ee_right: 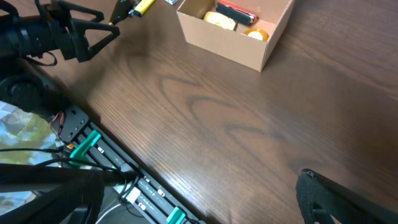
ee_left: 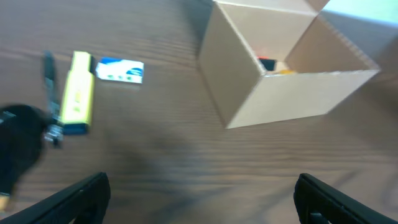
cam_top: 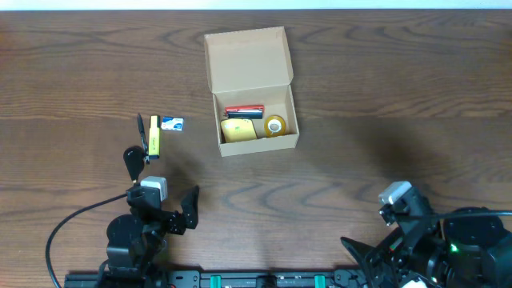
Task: Pack container
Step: 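Raise the left gripper and move it over the staples box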
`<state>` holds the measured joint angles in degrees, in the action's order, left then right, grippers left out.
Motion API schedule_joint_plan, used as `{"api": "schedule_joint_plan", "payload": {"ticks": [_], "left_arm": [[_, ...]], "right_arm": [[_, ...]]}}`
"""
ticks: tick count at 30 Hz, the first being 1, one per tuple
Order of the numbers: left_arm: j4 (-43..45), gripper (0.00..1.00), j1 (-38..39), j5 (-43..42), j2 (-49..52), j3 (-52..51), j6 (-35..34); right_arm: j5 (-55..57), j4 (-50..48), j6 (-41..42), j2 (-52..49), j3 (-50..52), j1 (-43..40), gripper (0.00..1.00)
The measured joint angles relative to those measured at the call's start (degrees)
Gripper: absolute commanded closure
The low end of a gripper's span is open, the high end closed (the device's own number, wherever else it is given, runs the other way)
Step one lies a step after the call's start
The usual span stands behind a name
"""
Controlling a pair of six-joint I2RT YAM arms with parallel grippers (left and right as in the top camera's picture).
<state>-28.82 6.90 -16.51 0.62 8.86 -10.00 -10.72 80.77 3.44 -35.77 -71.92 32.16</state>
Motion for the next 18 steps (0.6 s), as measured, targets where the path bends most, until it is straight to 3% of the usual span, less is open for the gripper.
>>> {"api": "schedule_joint_plan", "payload": {"ticks": [5,10,18], "left_arm": [[0.28,0.04,0.0,-4.28,0.0,0.11,-5.05],[-1.4,0.05,0.0,-0.63,2.62,3.06,-5.62],[-0.9,0.05,0.0,11.78,24.59,19.06,-1.99]], "right_arm": [[0.0,0.0,0.0,0.0,0.0,0.0,0.01],[-0.02,0.0,0.02,0.0,0.02,0.0,0.01],[-0.02,0.02,0.04,0.0,0.2,0.0,0.01]]}}
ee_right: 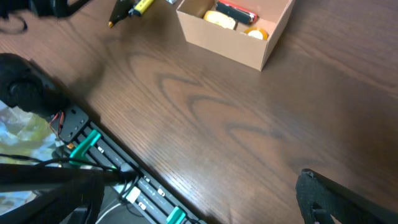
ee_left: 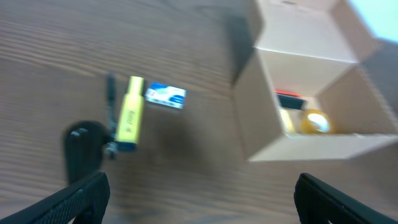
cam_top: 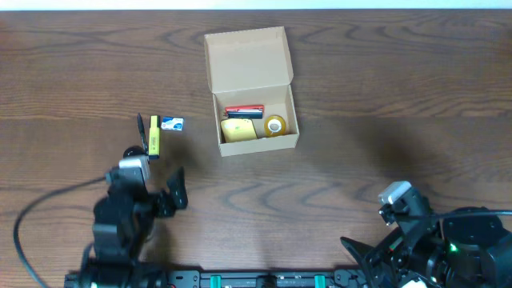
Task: Pack container
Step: 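Raise the left gripper and move it over the staples box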
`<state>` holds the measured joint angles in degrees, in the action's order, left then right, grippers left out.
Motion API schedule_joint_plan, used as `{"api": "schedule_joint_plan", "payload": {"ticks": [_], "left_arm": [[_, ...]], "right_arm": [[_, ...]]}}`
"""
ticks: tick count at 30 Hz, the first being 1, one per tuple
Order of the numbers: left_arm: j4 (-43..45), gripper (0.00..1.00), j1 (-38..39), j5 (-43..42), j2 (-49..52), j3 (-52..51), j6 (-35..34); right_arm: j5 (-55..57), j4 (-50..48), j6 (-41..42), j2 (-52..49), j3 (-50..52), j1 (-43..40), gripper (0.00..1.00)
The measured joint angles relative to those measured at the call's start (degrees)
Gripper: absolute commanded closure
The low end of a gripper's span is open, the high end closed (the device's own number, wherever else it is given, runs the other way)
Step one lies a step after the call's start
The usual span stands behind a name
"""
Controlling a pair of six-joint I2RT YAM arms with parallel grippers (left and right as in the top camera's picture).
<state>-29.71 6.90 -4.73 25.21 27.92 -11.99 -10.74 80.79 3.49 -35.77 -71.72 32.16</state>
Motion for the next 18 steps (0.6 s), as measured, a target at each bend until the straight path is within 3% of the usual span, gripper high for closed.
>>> {"api": "schedule_joint_plan", "payload": {"ticks": [8,13,18], "left_arm": [[0.02,0.05,0.0,6.95,28.48,14.95,3.48],[1.27,0.05,0.0,5.07,44.37,22.95,5.88],[5.73,0.05,0.0,3.19,53.72,24.35,6.93]], "right_arm": [[0.0,0.0,0.17,0.0,0.13,0.0,0.01],[0.0,0.02,0.2,0.0,0.13,0.0,0.01],[0.0,0.0,0.2,0.0,0.13,0.0,0.01]]}}
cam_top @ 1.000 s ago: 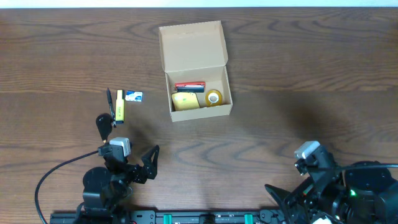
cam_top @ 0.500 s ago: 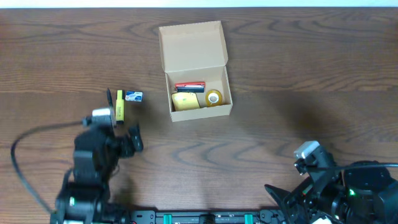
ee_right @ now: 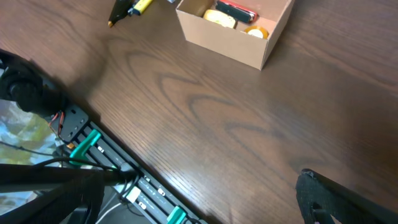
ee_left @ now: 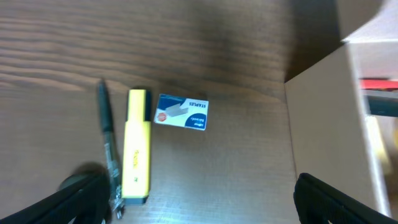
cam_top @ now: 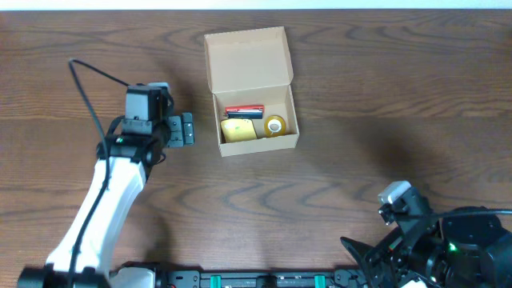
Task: Pack container
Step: 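Raise the left gripper and move it over the staples box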
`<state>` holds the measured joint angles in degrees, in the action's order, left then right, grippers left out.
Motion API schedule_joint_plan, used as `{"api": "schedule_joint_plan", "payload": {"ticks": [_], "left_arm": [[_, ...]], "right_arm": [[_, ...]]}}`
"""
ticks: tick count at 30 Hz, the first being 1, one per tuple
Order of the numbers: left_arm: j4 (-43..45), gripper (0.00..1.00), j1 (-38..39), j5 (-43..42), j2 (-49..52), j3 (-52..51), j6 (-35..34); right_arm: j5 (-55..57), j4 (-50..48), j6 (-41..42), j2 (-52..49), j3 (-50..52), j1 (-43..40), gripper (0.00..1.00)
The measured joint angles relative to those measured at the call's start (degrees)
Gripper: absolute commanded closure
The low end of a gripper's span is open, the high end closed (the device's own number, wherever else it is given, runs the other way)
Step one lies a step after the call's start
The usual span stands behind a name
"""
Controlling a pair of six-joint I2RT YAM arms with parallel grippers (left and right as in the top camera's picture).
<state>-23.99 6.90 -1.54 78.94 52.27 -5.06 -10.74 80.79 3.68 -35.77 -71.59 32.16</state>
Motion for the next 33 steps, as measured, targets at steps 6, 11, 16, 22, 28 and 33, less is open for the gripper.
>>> {"api": "schedule_joint_plan", "payload": {"ticks": [6,11,16,22,28,33], "left_arm": [[7.89,0.05,0.0,-1.11,6.45,0.0,0.63],[10.4,0.05,0.0,-1.29,9.73,0.0,0.63],[10.69,0.04,0.0,-1.29,12.55,0.0,0.57],[13.57,0.05,0.0,-1.27,16.11,0.0,0.57],[16.44,0.05,0.0,0.04,19.23,0.0,0.55],[18.16,0.05,0.0,0.72,21.14,0.0,0.42]], "right_arm": [[-0.02,0.0,0.0,0.0,0.0,0.0,0.01],[0.0,0.0,0.0,0.0,0.0,0.0,0.01],[0.0,0.0,0.0,0.0,0.0,0.0,0.01],[0.0,0.0,0.0,0.0,0.0,0.0,0.01],[0.0,0.0,0.0,0.0,0.0,0.0,0.01],[0.0,0.02,0.0,0.0,0.0,0.0,0.01]]}}
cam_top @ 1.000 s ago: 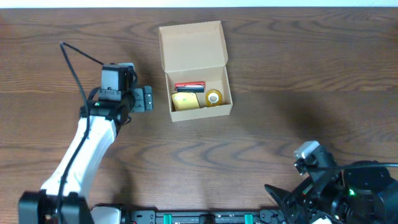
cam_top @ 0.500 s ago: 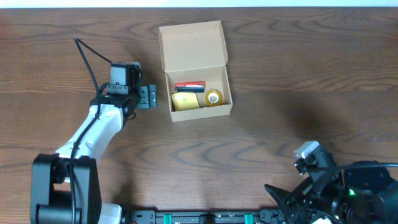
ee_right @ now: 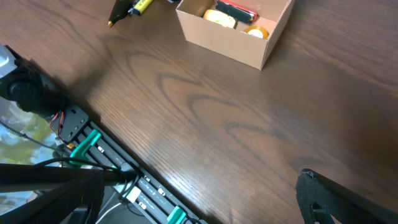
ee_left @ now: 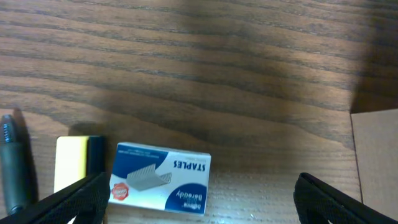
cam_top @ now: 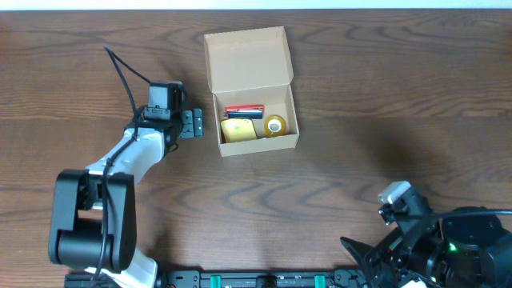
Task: Pack container
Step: 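Raise the left gripper and move it over the staples box, then lower the left gripper and grasp the blue-white staples box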
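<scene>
An open cardboard box (cam_top: 256, 128) with its lid flap up holds a yellow item, a red-and-black item and a roll of tape (cam_top: 274, 125). Left of it a blue-and-white staples box (ee_left: 160, 185) lies flat on the table, beside a yellow highlighter (ee_left: 71, 171) and a black pen (ee_left: 12, 162). My left gripper (cam_top: 190, 124) hangs open close above the staples box, one finger on each side of it, nothing held. My right gripper (ee_right: 200, 180) is open and empty at the front right of the table.
The box's near left corner (ee_left: 376, 162) stands just right of the staples box. The left arm's cable (cam_top: 120, 68) loops over the table behind the arm. A rail with green clamps (ee_right: 93, 140) runs along the table's front edge.
My left gripper has moved right and come down closer to the staples box, which now fills more of the left wrist view. The right arm has not moved.
My left arm was folded at the front left edge, gripper open, with the pen, highlighter and staples box ahead of it. Then it shifted slightly left there. Later it was stretched out over those items, and now it is low over the staples box. Nothing was picked up.
</scene>
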`<state>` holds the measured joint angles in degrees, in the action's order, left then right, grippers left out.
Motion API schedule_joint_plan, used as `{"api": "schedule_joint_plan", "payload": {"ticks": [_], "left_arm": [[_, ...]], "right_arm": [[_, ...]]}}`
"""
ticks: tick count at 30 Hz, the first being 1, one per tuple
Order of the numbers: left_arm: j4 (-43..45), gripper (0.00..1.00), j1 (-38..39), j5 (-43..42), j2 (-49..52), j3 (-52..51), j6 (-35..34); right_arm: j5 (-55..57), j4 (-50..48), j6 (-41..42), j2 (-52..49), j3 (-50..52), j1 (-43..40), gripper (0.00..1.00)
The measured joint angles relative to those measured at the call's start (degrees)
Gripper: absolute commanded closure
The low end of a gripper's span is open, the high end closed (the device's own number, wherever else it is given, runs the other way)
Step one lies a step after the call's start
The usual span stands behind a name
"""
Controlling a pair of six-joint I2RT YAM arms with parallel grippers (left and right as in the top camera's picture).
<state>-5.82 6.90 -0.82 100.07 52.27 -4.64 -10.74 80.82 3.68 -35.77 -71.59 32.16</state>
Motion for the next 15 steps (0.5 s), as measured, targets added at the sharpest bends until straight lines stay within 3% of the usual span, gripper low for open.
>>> {"api": "schedule_joint_plan", "payload": {"ticks": [15], "left_arm": [[2.84,0.04,-0.04,1.55,2.64,0.0,-1.4]], "right_arm": [[0.0,-0.02,0.0,0.0,0.0,0.0,0.01]]}}
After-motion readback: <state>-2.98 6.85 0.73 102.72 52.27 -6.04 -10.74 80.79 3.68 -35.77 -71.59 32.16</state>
